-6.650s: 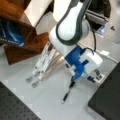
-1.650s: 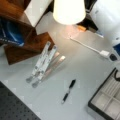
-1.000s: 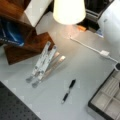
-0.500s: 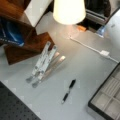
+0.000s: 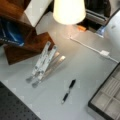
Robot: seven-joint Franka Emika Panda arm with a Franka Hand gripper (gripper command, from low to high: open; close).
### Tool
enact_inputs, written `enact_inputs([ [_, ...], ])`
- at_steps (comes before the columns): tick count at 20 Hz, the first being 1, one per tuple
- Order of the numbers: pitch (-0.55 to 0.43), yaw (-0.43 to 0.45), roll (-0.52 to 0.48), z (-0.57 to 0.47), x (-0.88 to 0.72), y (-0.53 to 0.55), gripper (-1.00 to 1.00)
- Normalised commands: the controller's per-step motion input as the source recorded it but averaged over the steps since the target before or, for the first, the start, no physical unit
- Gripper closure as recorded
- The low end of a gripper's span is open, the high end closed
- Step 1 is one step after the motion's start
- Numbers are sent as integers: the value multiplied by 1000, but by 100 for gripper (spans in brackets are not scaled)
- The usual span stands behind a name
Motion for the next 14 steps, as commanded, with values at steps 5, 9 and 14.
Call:
enact_inputs([
  [5, 169, 48, -39, 242, 34, -227, -100],
  [9, 181, 158, -47, 179, -85, -403, -100],
  [14, 170, 212, -115, 78, -169, -483, -100],
])
